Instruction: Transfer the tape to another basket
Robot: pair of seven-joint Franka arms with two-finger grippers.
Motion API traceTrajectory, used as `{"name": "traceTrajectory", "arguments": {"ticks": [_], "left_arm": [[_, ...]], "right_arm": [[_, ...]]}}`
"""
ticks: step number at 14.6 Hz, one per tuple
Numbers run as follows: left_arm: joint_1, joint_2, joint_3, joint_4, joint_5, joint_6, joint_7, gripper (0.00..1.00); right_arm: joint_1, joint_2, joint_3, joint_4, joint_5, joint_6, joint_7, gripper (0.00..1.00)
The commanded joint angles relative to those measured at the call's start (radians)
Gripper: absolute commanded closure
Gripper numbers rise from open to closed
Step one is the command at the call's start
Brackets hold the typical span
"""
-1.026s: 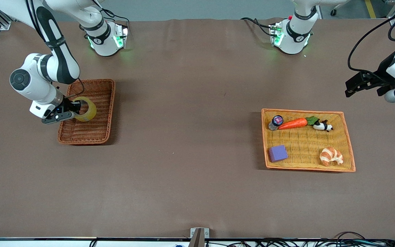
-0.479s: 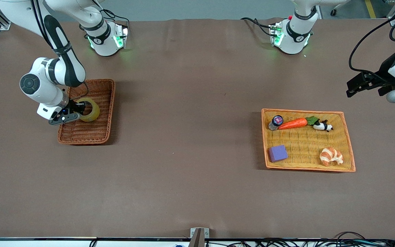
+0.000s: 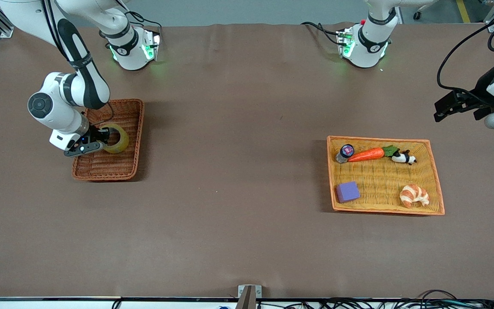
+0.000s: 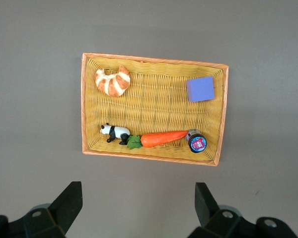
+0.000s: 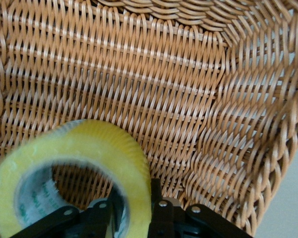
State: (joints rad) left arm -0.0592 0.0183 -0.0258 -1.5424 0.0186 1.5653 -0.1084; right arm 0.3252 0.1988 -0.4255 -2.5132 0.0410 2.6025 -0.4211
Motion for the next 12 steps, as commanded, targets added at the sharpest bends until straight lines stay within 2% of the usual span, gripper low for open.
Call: {"name": "traceTrajectory", "arguments": {"ticks": [1,3,6,9,10,12], "left_arm": [[0.009,-0.005,0.004,0.004,0.018,-0.007,0.009,0.00],[0.013,-0.005,0.004,0.010,0.018,-0.007,0.009,0.00],[0.010,0.014,0.004,0.033,0.020,-0.007,0.007,0.00],[0.009,0.025,0.000,0.054,0.018,-0.007,0.013,0.00],[0.007,0.026,0.000,0.054,0.014,-0.007,0.016,0.00],[-0.008,0.026,-0.008,0.054,0.015,-0.007,0.010,0.00]], "right_arm": [[0.008,-0.027,-0.003,-0.006,0.027,-0.011,-0.002,0.00],[0.006,-0.062,-0.003,0.086,0.027,-0.143,0.004,0.00],[-0.003,-0.102,-0.004,0.319,0.027,-0.416,0.047,0.00],[-0.018,-0.104,0.002,0.546,0.025,-0.594,0.157,0.00],[-0.035,-0.104,0.023,0.617,0.023,-0.646,0.198,0.00],[-0.121,-0.105,0.124,0.739,0.014,-0.735,0.257,0.00]]}}
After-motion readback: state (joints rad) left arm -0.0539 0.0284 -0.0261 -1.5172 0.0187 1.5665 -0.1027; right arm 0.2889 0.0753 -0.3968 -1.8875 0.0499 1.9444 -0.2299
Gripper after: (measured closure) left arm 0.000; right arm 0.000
